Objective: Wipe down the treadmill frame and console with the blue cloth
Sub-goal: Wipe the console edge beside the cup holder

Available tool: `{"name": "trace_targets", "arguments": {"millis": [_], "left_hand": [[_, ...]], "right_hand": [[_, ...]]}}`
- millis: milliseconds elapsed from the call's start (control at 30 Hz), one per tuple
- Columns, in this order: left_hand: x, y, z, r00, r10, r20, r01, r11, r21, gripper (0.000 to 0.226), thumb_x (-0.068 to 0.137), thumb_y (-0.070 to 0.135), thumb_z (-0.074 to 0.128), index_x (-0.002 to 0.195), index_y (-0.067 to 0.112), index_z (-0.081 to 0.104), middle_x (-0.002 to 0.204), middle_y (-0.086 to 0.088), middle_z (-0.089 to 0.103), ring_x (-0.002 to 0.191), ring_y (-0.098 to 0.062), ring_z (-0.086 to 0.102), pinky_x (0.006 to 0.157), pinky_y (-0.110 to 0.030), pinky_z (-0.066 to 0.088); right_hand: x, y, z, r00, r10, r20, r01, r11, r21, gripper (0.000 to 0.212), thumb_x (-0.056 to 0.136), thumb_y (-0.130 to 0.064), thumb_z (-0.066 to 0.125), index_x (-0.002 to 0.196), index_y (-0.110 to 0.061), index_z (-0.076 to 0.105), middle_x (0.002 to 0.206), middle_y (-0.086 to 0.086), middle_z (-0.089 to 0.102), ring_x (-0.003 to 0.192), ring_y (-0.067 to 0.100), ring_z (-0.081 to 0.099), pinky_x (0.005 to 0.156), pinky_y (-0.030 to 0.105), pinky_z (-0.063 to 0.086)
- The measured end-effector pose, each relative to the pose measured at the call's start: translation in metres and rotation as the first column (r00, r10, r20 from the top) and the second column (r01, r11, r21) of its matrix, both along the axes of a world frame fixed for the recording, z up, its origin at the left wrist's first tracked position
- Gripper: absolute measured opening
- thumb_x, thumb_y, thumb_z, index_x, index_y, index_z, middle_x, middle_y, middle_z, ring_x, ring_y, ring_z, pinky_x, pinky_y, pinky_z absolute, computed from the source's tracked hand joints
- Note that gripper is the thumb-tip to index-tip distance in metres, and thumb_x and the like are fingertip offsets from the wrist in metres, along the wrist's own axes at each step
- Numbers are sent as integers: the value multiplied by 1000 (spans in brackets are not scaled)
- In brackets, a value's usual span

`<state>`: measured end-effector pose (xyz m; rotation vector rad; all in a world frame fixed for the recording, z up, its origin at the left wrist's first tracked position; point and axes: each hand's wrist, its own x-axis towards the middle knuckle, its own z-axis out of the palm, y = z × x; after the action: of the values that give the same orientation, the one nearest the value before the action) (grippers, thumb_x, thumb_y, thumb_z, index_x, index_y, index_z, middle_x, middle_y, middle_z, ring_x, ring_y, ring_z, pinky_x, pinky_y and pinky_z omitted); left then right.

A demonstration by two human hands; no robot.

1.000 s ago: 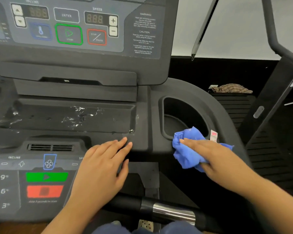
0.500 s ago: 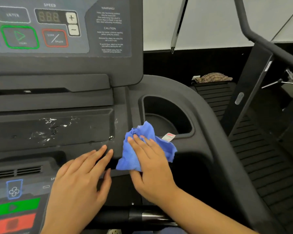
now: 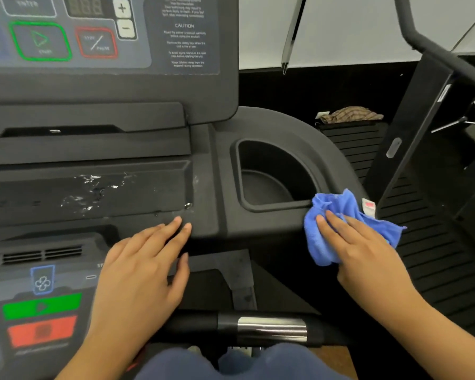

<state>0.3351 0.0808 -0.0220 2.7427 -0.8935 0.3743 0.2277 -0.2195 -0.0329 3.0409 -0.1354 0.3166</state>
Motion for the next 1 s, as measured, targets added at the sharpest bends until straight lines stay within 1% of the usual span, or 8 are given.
{"name": "trace_targets", "arguments": {"millis": [133, 267, 333, 467, 600, 700, 867, 1000], "left_hand": [[-1, -1, 3, 1000, 6, -25, -7, 999, -33, 44, 83, 28, 47, 122, 15, 63, 117, 1, 67, 103, -18, 61, 83, -30, 36], [-1, 4, 8, 986, -76, -149, 24, 946, -324, 54, 84, 17, 36, 136, 9, 48, 115, 4, 63, 104, -7, 52, 91, -17, 33], [-4, 11, 8, 975, -107, -196, -20, 834, -551, 57, 83, 14, 33, 139, 11, 45, 127, 10, 57, 115, 0, 49, 100, -13, 30], [-6, 18, 5, 936, -221, -274, -99, 583, -807, 58, 83, 13, 31, 141, 16, 39, 135, 7, 56, 128, -17, 50, 107, -39, 36], [-5, 20, 1, 925, -267, -271, -112, 490, -864, 54, 86, 13, 30, 140, 15, 38, 134, 1, 56, 129, -20, 49, 110, -44, 35], [-5, 21, 0, 922, -259, -288, -130, 493, -860, 53, 87, 14, 31, 140, 15, 38, 133, 1, 57, 128, -19, 49, 109, -42, 36], [-6, 21, 1, 925, -243, -291, -134, 510, -850, 52, 89, 16, 31, 141, 14, 38, 133, -1, 57, 127, -20, 51, 106, -35, 37], [-6, 20, 1, 933, -230, -277, -123, 519, -846, 51, 89, 16, 31, 139, 13, 38, 134, -3, 56, 126, -20, 51, 104, -30, 38]], "right_hand": [[-6, 15, -4, 995, -28, 98, 29, 1000, -10, 59, 58, 14, 53, 114, 2, 67, 118, 17, 66, 103, 35, 67, 86, 39, 53], [13, 28, -23, 991, -9, 132, -28, 960, 278, 72, 75, 16, 45, 142, -12, 42, 145, 2, 41, 138, 21, 34, 117, 27, 12], [18, 29, -30, 987, 138, 85, -157, 948, 278, 84, 78, 12, 48, 150, -23, 24, 152, -3, 30, 144, 15, 18, 120, 27, 4], [40, 32, -32, 791, 600, -124, -609, 792, -52, 68, 91, -14, 41, 152, -23, 12, 160, -5, 11, 147, 13, 4, 119, 30, -5], [70, 47, -44, 641, 744, -189, -762, 588, -270, 57, 81, -18, 59, 136, -15, 47, 129, -2, 62, 122, 17, 47, 114, 33, 16], [82, 70, -55, 617, 758, -211, -782, 561, -270, 67, 53, -24, 87, 117, -17, 68, 114, -3, 70, 108, 14, 64, 106, 34, 29], [96, 118, -51, 609, 791, 55, -728, 585, -357, 53, 85, -14, 48, 138, -11, 44, 141, 2, 50, 133, 23, 39, 118, 36, 5], [101, 143, -48, 721, 640, 267, -646, 759, -76, 55, 88, -11, 41, 142, -4, 32, 147, 14, 41, 135, 33, 37, 116, 42, 22]]}}
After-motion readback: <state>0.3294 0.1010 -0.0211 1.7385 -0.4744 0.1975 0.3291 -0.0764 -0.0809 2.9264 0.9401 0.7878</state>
